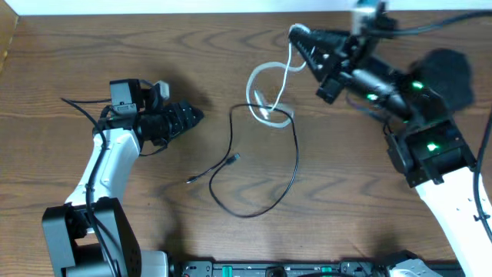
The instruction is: Untangle cables
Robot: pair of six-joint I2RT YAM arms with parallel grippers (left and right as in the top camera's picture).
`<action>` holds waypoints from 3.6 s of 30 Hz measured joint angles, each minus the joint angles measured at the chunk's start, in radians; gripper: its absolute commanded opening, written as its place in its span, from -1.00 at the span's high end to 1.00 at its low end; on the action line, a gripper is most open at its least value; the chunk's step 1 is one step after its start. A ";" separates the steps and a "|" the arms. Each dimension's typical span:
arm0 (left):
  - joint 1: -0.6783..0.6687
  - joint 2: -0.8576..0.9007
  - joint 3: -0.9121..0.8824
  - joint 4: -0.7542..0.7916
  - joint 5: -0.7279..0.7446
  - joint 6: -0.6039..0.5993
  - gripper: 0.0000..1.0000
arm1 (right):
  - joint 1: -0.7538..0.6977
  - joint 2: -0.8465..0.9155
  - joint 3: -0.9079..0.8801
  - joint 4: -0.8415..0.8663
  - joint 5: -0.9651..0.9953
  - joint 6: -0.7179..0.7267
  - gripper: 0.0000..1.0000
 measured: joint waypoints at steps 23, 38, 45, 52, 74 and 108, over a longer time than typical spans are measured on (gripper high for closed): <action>-0.003 0.000 0.000 -0.008 0.109 0.068 -0.59 | -0.118 0.085 0.010 -0.319 0.407 0.049 0.98; -0.003 0.000 0.000 -0.013 0.099 0.068 -0.58 | -0.314 0.094 0.010 -0.750 0.771 -0.034 0.98; -0.003 0.000 0.000 -0.013 0.097 0.068 -0.58 | -0.373 0.191 0.010 -0.844 0.844 -0.039 0.89; -0.003 0.000 0.000 -0.013 0.089 0.068 -0.59 | -0.375 0.291 0.010 -0.858 0.852 -0.048 -0.25; -0.003 0.000 0.000 -0.013 0.075 0.068 -0.58 | -0.258 0.377 0.010 -0.879 0.369 -0.397 -0.99; -0.008 0.000 0.000 -0.013 0.072 0.068 -0.59 | 0.021 0.858 0.010 -0.351 0.380 -0.488 -0.31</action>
